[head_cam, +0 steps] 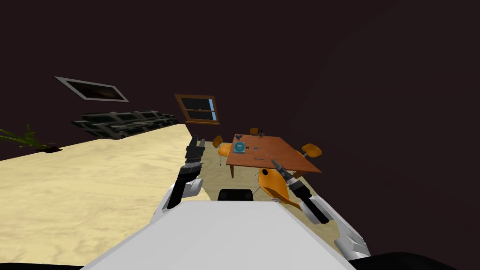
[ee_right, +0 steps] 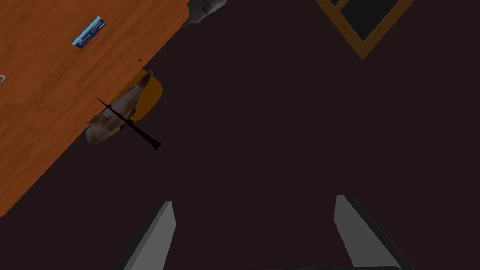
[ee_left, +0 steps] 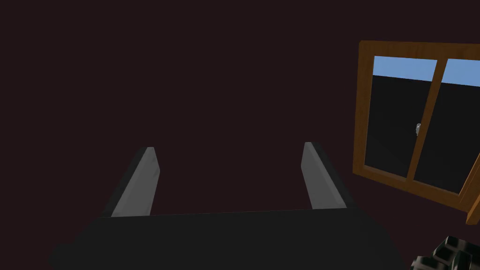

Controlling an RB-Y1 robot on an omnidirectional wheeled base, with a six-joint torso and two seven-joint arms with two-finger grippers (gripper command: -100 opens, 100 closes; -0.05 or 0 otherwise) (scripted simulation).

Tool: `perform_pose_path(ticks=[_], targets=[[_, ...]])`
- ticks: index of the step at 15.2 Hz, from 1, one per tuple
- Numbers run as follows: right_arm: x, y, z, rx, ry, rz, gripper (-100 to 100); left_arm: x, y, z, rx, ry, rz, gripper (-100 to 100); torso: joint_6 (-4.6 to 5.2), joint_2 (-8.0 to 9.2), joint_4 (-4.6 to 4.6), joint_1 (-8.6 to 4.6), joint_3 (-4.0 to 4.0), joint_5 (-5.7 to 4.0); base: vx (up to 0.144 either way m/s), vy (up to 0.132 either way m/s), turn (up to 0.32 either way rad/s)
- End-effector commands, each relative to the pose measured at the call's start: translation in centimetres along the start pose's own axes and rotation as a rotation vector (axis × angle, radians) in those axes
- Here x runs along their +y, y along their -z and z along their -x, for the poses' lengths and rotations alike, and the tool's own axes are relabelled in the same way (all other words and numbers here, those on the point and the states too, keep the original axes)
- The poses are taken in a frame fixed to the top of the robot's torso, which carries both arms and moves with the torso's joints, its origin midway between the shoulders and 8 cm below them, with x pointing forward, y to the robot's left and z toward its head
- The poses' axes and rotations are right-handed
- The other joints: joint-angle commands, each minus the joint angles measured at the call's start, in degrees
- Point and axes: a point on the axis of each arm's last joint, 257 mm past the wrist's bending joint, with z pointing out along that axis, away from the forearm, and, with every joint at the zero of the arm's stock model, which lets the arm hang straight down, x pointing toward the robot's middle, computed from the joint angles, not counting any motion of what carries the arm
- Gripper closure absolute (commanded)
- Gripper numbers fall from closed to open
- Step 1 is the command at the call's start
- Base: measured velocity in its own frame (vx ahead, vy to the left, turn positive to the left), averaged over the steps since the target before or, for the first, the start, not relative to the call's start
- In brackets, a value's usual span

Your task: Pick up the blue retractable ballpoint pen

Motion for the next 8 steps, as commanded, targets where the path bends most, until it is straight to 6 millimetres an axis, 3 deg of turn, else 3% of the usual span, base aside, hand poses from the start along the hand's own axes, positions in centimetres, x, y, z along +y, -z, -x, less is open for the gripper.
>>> perform_pose_path(ticks=[1,8], targets=[[-1.4,0.3,-1.1,0.040,0.034,-0.021,-100,0.0,0.0,0.0,0.000,0.000,0.000,0,0.00,0.00,0.00,0.00,0.00,0.00,0.023,0.026,0.209],[-5.8,1.4,-4.6,0.193,0.160,-0.081,-100,0.0,0.0,0.0,0.000,0.000,0.000,0,-0.01,0.24,0.06,-0.07,0.15,-0.02,0.012,0.017,0.219]])
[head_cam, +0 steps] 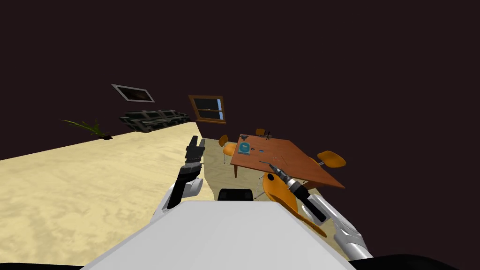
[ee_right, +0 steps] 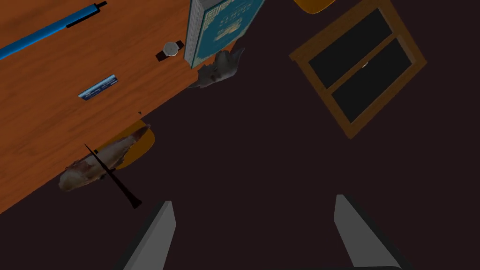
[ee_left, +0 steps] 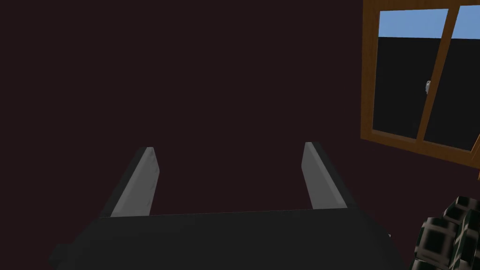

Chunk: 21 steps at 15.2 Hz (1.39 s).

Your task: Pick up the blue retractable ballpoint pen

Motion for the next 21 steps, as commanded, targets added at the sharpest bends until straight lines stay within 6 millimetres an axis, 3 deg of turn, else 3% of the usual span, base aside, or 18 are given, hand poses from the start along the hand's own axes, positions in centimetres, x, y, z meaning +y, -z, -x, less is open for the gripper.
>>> perform_pose_path(ticks=[1,6,9,12,21], targets=[[-1.3,0.2,-1.7,0.065,0.055,-0.013,-100,0.0,0.0,0.0,0.000,0.000,0.000,0,0.00,0.00,0.00,0.00,0.00,0.00,0.023,0.013,0.261],[-4.2,1.1,-4.6,0.181,0.144,-0.052,-100,0.0,0.0,0.0,0.000,0.000,0.000,0,-0.01,0.01,0.00,-0.03,0.01,-0.01,0.018,0.006,0.212],[-5.3,1.7,-5.3,0.200,0.148,-0.075,-100,0.0,0.0,0.0,0.000,0.000,0.000,0,0.05,0.02,0.00,-0.04,0.01,-0.01,0.015,0.000,0.076],[-7.4,2.5,-7.5,0.307,0.236,-0.087,-100,0.0,0.0,0.0,0.000,0.000,0.000,0,0.00,0.03,0.01,-0.03,0.02,-0.01,0.015,0.004,0.236],[-13.0,6.6,-11.6,0.522,0.368,-0.156,-100,0.0,0.0,0.0,0.000,0.000,0.000,0,-0.02,0.01,0.01,-0.07,0.01,-0.01,0.016,-0.007,0.200]])
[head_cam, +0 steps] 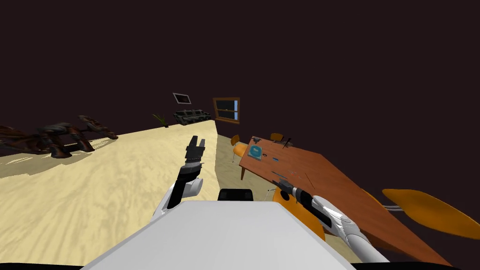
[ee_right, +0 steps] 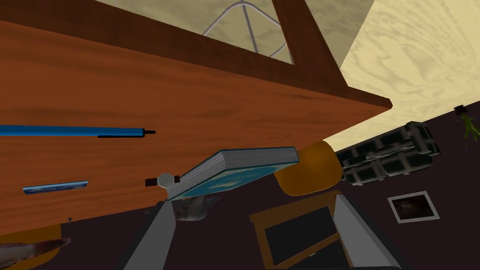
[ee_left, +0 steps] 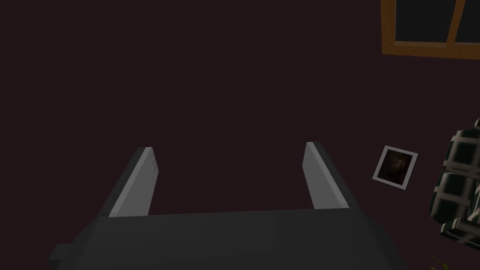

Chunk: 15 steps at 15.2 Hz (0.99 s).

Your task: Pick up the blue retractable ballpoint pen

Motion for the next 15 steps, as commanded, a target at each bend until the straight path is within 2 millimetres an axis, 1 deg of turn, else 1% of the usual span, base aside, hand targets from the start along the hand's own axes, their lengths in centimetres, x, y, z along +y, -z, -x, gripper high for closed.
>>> perform_pose_path(ticks=[1,2,3,5,7,8,9,10,11,12,13,14,15], targets=[[-1.0,0.5,-1.3,0.037,0.015,-0.014,-100,0.0,0.0,0.0,0.000,0.000,0.000,0,0.00,0.00,0.00,0.00,0.00,0.00,0.014,-0.014,0.078],[-1.7,0.7,-2.6,0.090,0.061,-0.016,-100,0.0,0.0,0.0,0.000,0.000,0.000,0,0.05,0.02,0.00,-0.01,0.01,0.00,0.014,-0.006,0.208],[-2.2,1.0,-3.3,0.104,0.057,-0.028,-100,0.0,0.0,0.0,0.000,0.000,0.000,0,0.00,0.02,0.00,0.01,0.01,0.01,0.015,-0.009,0.227],[-3.2,1.5,-4.9,0.166,0.100,-0.036,-100,0.0,0.0,0.0,0.000,0.000,0.000,0,-0.02,0.01,0.00,0.00,0.01,0.01,0.014,-0.015,0.263],[-3.4,1.6,-5.2,0.170,0.096,-0.040,-100,0.0,0.0,0.0,0.000,0.000,0.000,0,0.06,0.03,0.00,-0.01,0.01,0.00,0.008,-0.013,0.017],[-4.2,2.1,-6.5,0.227,0.142,-0.042,-100,0.0,0.0,0.0,0.000,0.000,0.000,0,0.08,0.06,0.01,0.01,0.03,0.00,0.004,-0.005,0.178],[-4.5,2.4,-6.9,0.234,0.135,-0.050,-100,0.0,0.0,0.0,0.000,0.000,0.000,0,0.00,0.06,0.01,0.03,0.03,0.01,0.006,-0.011,0.235],[-5.0,2.8,-7.8,0.280,0.176,-0.047,-100,0.0,0.0,0.0,0.000,0.000,0.000,0,0.01,0.05,0.01,0.02,0.03,0.01,0.008,-0.014,0.335],[-5.3,3.0,-8.3,0.291,0.178,-0.052,-100,0.0,0.0,0.0,0.000,0.000,0.000,0,-0.03,0.04,0.01,0.01,0.03,0.01,0.009,-0.022,0.250],[-5.6,3.3,-8.7,0.300,0.170,-0.061,-100,0.0,0.0,0.0,0.000,0.000,0.000,0,0.01,0.03,0.01,-0.01,0.02,0.00,0.008,-0.020,0.048],[-5.7,3.4,-8.7,0.301,0.170,-0.061,-100,0.0,0.0,0.0,0.000,0.000,0.000,0,0.06,0.05,0.01,-0.02,0.02,0.00,0.006,-0.012,-0.039],[-6.6,4.2,-10.1,0.360,0.208,-0.064,-100,0.0,0.0,0.0,0.000,0.000,0.000,0,0.08,0.06,0.01,0.00,0.03,0.00,0.005,-0.006,0.168],[-6.8,4.4,-10.4,0.365,0.204,-0.069,-100,0.0,0.0,0.0,0.000,0.000,0.000,0,0.01,0.06,0.01,0.02,0.03,0.00,0.004,-0.012,0.224]])
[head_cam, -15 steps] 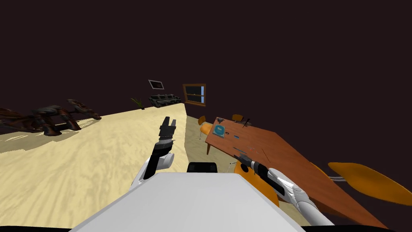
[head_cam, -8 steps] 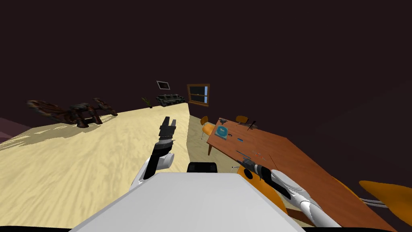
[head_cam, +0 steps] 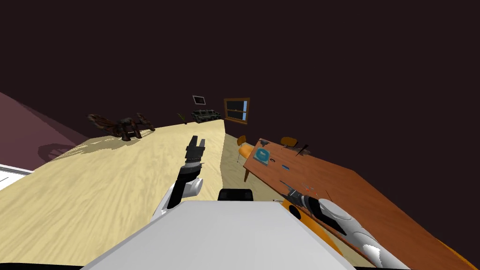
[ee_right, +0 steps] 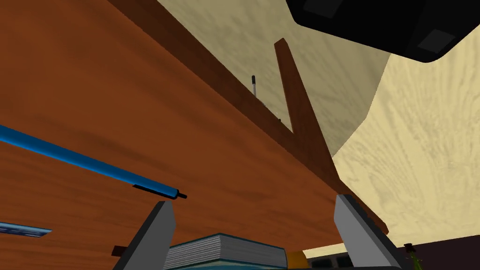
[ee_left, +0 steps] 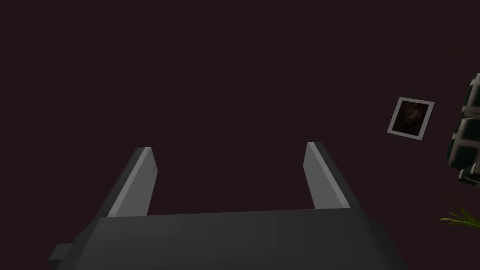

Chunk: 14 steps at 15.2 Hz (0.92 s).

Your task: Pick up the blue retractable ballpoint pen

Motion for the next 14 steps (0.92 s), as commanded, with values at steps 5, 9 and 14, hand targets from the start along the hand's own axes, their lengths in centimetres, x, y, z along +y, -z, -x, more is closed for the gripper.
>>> perform_pose_path(ticks=[5,9,14], targets=[[-1.6,1.3,-4.8,0.146,0.075,-0.014,-100,0.0,0.0,0.0,0.000,0.000,0.000,0,0.00,0.00,0.00,-0.03,0.00,-0.01,0.004,-0.022,0.201],[-2.3,1.9,-6.7,0.205,0.105,-0.018,-100,0.0,0.0,0.0,0.000,0.000,0.000,0,0.02,0.03,0.00,0.01,0.02,0.00,0.000,-0.014,0.110],[-3.7,3.5,-10.0,0.315,0.158,-0.023,-100,0.0,0.0,0.0,0.000,0.000,0.000,0,-0.02,0.02,0.01,-0.05,0.01,0.00,-0.003,-0.024,0.193]])
